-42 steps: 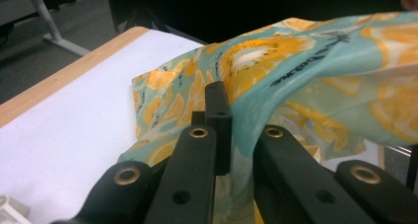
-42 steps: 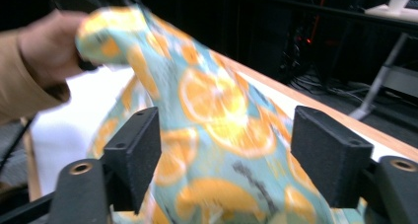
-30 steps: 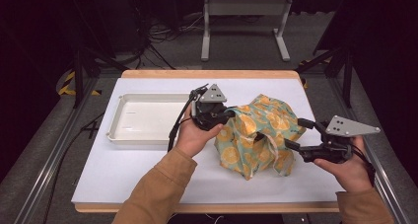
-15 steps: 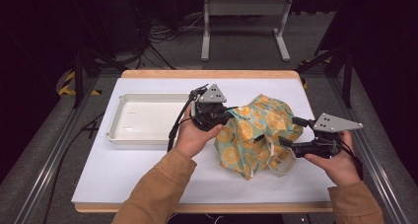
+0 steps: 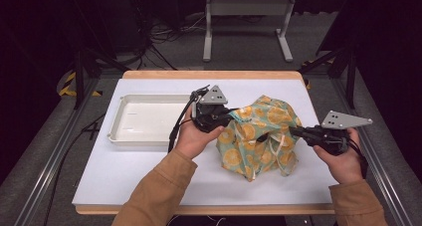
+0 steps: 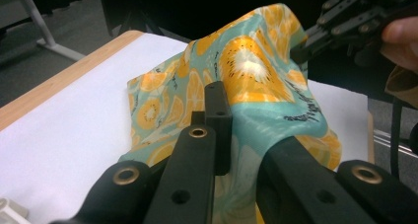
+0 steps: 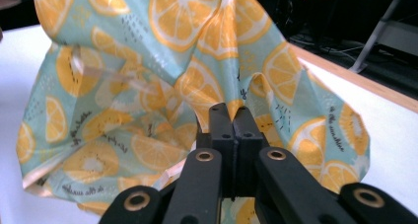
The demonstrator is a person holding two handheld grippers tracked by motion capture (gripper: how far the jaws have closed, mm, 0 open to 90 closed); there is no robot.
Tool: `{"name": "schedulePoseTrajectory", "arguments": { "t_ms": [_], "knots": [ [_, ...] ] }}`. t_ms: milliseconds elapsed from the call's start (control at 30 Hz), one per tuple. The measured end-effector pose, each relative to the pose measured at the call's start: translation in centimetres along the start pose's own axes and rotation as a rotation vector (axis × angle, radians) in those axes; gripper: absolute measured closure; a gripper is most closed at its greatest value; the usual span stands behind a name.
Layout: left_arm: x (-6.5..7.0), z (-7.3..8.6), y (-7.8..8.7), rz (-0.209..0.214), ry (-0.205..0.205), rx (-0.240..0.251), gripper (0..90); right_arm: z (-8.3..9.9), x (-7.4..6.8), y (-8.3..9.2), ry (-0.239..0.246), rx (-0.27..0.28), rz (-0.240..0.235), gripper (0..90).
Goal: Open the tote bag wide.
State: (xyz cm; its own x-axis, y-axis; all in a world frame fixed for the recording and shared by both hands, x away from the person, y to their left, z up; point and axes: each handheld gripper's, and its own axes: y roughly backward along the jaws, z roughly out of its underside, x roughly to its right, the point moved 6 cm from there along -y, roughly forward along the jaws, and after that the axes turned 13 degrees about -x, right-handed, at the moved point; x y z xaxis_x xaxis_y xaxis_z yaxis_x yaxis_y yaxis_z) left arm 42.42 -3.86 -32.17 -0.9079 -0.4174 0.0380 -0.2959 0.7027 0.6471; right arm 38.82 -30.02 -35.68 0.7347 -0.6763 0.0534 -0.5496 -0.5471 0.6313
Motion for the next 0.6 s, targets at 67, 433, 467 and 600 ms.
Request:
{"name": "schedulePoseTrajectory", "arguments": {
  "t_ms": [67,433,467,600],
  "knots": [
    [-0.1,0.1,0.0,-0.001,-0.001,-0.006,88.0,-0.2,0.2,0.3,-0.009,0.018,0.003,90.0],
    [-0.8,1.1,0.4,-0.024,-0.008,-0.044,87.0,-1.2,1.6,1.9,-0.048,0.1,0.038,90.0],
    [-0.9,1.3,0.5,-0.025,-0.005,-0.046,86.8,-1.2,1.7,2.0,-0.049,0.108,0.034,90.0],
    [-1.1,1.5,0.7,-0.032,-0.003,-0.045,87.0,-1.4,2.1,2.1,-0.056,0.124,0.026,90.0]
  ]
}}
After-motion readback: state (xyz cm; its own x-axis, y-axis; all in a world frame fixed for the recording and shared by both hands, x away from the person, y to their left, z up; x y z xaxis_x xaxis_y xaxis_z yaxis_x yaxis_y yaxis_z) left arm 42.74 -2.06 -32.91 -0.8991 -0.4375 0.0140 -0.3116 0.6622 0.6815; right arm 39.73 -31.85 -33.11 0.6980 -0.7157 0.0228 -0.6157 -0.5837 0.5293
